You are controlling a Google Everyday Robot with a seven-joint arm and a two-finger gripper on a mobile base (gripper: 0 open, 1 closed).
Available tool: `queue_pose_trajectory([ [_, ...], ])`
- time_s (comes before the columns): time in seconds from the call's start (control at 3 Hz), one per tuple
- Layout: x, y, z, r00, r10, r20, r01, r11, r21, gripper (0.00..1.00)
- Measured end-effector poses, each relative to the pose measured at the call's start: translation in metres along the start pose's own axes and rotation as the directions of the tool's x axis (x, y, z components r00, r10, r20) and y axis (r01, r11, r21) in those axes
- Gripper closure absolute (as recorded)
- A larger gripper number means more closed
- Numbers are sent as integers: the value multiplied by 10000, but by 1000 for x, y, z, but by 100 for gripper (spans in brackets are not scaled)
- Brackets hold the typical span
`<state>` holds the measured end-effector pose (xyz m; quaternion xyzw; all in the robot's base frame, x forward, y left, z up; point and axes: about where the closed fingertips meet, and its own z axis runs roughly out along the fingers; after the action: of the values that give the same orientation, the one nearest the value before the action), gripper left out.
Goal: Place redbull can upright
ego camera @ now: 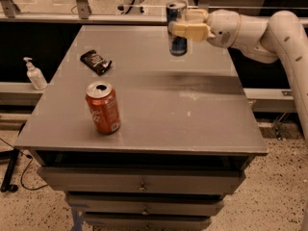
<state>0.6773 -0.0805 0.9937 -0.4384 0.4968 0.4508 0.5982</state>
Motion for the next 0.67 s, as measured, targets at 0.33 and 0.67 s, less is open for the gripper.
queue_pose_trajectory([
  [0.33,24,10,-12,9996,-278,32,278,9995,141,100],
  [0.67,47,14,-19,9969,-693,-362,705,9970,330,100],
])
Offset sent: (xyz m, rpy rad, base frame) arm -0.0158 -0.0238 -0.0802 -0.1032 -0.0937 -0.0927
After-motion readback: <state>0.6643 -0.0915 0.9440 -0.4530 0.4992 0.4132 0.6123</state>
